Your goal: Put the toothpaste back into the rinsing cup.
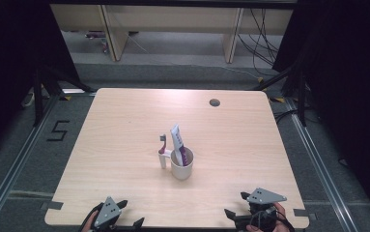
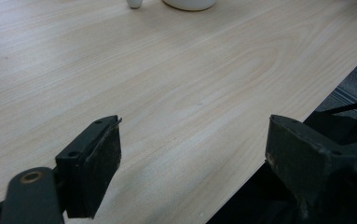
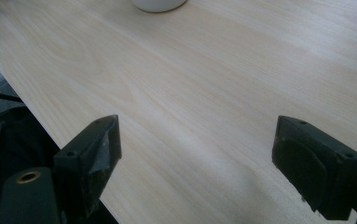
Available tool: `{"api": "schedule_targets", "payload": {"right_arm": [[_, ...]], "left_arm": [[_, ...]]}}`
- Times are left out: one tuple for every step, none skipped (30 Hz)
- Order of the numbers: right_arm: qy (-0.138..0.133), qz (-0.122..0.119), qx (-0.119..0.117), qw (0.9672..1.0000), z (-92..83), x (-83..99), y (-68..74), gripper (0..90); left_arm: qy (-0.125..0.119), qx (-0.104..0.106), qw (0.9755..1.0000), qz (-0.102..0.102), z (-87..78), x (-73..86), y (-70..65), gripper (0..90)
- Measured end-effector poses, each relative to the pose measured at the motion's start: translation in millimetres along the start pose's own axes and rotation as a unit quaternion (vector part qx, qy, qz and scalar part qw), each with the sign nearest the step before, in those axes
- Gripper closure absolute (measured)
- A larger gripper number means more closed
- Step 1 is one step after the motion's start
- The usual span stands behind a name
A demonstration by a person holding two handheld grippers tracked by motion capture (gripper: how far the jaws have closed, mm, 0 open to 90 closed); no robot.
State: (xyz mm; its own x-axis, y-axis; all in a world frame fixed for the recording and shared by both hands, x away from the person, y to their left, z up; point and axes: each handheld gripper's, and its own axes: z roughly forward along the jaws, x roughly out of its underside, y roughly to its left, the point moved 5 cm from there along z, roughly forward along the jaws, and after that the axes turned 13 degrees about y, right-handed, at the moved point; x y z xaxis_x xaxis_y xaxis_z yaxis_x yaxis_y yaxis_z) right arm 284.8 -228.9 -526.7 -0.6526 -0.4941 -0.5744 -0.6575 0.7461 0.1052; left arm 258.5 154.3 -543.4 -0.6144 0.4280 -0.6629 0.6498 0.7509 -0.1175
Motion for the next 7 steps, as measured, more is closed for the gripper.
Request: {"api": "schedule_targets", "payload": {"right_arm": [[0.002, 0.005, -0.003, 1.0000, 0.0, 0.6, 1.0, 16.7], [0.000, -0.008, -0.005, 1.0000, 0.5, 0.2, -0.5, 16.7], [0.002, -0.006, -0.007, 1.0000, 0.0, 0.9, 0.2, 16.7], [-0.001, -0.010, -0.008, 0.9999, 0.1, 0.9, -0.2, 16.7], [-0.001, -0.008, -0.008, 0.9999, 0.0, 1.1, 0.0, 16.7], [0.001, 0.001, -0.003, 1.0000, -1.0, 2.0, 1.1, 16.7], [0.002, 0.010, -0.004, 0.9999, -1.5, 2.7, 2.3, 16.7]], "left_arm": [[0.002, 0.000, 1.0000, 0.000, -0.2, 0.1, 0.1, 17.8], [0.003, -0.001, 1.0000, -0.001, -0.5, 0.1, 0.1, 17.8], [0.003, -0.001, 1.0000, -0.001, -0.5, 0.1, 0.1, 17.8], [0.000, 0.000, 1.0000, -0.001, -0.2, 0.0, 0.1, 17.8], [0.000, 0.000, 1.0000, 0.000, -0.2, -0.1, 0.2, 17.8], [-0.001, 0.000, 1.0000, -0.001, -0.2, -0.1, 0.2, 17.8], [0.000, 0.000, 1.0000, -0.001, -0.2, 0.0, 0.2, 17.8]]}}
